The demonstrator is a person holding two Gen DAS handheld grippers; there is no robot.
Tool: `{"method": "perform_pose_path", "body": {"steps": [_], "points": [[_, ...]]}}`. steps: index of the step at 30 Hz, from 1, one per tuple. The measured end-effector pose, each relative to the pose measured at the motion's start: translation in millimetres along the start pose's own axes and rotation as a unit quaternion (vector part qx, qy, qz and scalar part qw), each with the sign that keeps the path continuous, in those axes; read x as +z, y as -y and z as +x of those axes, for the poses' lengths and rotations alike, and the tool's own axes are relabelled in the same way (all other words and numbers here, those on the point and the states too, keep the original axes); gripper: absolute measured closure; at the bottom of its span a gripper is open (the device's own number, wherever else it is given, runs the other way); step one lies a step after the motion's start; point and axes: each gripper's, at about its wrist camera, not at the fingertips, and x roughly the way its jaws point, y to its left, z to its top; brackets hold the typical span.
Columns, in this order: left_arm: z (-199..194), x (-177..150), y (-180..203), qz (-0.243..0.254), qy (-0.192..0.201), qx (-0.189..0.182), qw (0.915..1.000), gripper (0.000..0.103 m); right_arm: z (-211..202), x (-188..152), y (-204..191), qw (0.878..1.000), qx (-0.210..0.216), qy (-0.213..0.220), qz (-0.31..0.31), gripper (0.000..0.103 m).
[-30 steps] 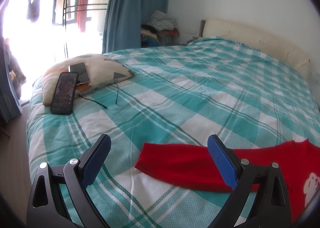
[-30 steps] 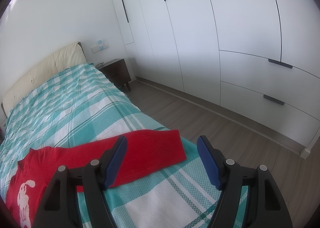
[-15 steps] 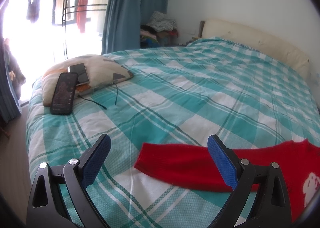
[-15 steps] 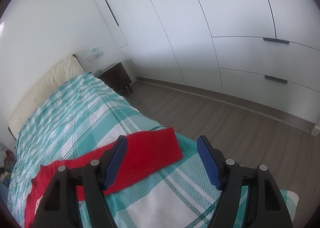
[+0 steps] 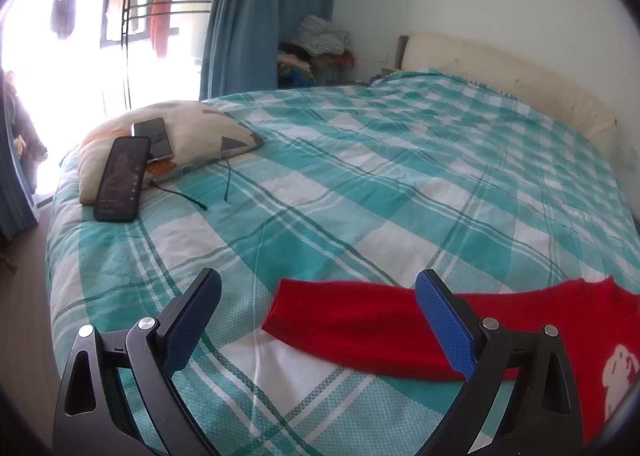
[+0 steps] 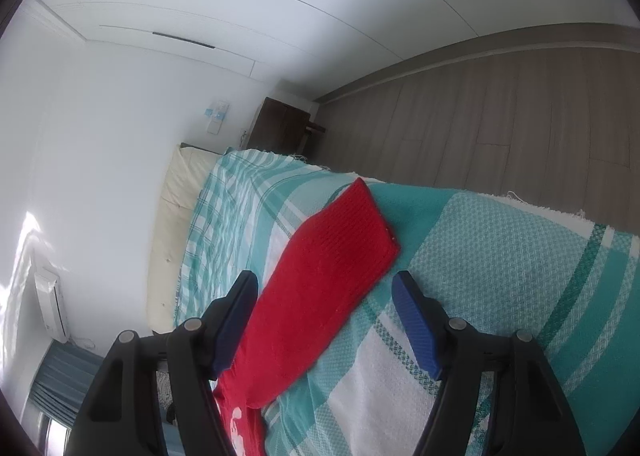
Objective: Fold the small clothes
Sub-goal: 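Grasp the folded red sweater's edge with the right gripper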
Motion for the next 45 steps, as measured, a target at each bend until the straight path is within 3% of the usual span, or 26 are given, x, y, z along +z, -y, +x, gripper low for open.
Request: {"method": "perform_pose_path", "body": {"steps": [2,5,13,15,16,19,21,23,25,29,34,38,42,44,45], "points": [[1,-1,2,0.003,-0.002,0.0,1.0,0.004,11,4,0,0.999,-0.036,-0.007,-0.01,0.051],[1,-2,4,0.009,-0.002,0.002,1.0,0.004,25,11,-3,0.998,-0.051,-0.019,-0.029,0.051],[7,-5,12,0.028,-0.011,0.005,0.9995,0.004,46,24,1,1.0,-0.013,-0.02,-0.019,0.052],[7,-6,14,0.031,-0.014,0.005,0.9994,0.004,52,25,2,0.999,-0.012,-0.03,-0.022,0.071],[7,-6,13,0.03,-0.016,0.004,0.9994,0.004,52,25,2,0.999,-0.024,-0.03,-0.026,0.096],[5,-4,11,0.025,-0.013,-0.002,0.9996,0.004,31,24,-14,0.998,-0.028,0.006,-0.047,0.099],[4,-2,9,0.02,-0.011,-0.006,0.9997,0.004,16,17,-50,0.993,-0.027,0.033,-0.109,0.099],[3,-1,8,0.013,-0.014,-0.013,0.9997,0.004,7,6,-95,0.987,0.002,0.035,-0.155,0.099],[2,1,6,0.003,-0.016,-0.022,0.9996,0.004,5,-14,-151,0.976,0.037,0.025,-0.211,0.099],[-3,5,1,-0.013,-0.012,-0.037,0.9992,0.004,22,-85,-268,0.936,0.108,-0.031,-0.333,0.099],[-1,9,-9,-0.038,-0.017,-0.045,0.9981,0.004,74,-206,-351,0.885,0.161,-0.134,-0.416,0.099],[2,11,-19,-0.063,-0.022,-0.048,0.9966,0.004,121,-303,-367,0.844,0.16,-0.202,-0.471,0.099],[7,11,-25,-0.081,-0.032,-0.051,0.9949,0.004,162,-366,-347,0.821,0.14,-0.255,-0.491,0.099],[8,11,-26,-0.089,-0.036,-0.059,0.9936,0.004,188,-388,-332,0.811,0.135,-0.313,-0.475,0.093],[9,11,-26,-0.091,-0.039,-0.06,0.9933,0.004,200,-392,-323,0.807,0.142,-0.352,-0.453,0.084]]}}
